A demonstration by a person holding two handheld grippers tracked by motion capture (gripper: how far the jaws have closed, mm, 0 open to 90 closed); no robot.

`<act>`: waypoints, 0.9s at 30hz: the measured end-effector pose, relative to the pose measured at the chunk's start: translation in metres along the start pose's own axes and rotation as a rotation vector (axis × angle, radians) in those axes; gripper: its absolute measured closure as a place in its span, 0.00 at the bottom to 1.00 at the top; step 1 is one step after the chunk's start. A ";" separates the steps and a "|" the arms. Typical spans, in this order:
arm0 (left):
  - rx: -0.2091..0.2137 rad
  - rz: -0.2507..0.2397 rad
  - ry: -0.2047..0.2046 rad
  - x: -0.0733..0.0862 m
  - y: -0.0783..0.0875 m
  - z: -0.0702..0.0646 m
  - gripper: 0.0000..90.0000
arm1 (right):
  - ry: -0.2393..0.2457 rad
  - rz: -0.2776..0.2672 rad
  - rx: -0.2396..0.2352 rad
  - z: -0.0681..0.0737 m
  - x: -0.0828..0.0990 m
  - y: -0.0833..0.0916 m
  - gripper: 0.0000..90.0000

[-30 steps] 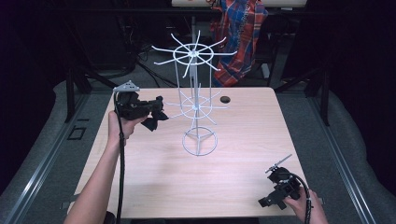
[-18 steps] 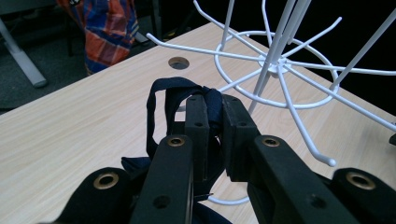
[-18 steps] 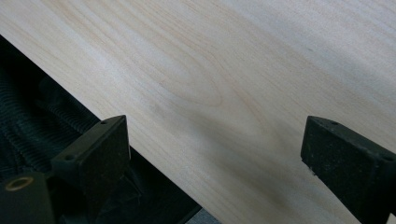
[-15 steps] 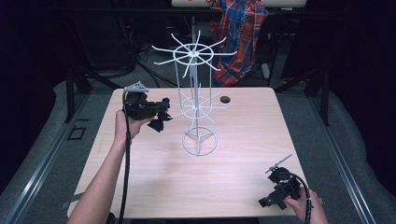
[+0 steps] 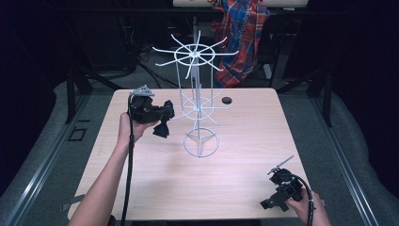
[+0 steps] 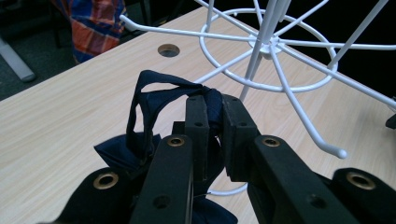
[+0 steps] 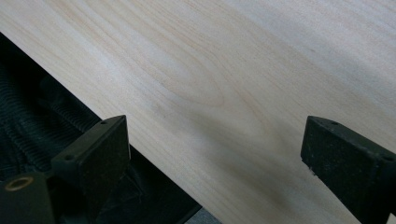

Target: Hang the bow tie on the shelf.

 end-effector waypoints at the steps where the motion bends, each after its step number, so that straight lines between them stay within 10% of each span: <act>1: 0.001 0.001 0.000 0.000 0.000 -0.001 0.92 | 0.001 0.000 0.000 0.000 0.000 0.000 0.08; 27: -0.018 -0.004 -0.002 0.005 0.027 -0.003 0.92 | -0.012 -0.019 -0.025 0.006 -0.004 -0.003 0.08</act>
Point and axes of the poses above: each handheld gripper's, and its own axes: y roughly backward along the jaws, x roughly out of its underside, z roughly to its left, the point moved 10 cm from there along -y, roughly forward along the jaws, and after that the axes turned 9 degrees about -y, right-handed, at the moved point
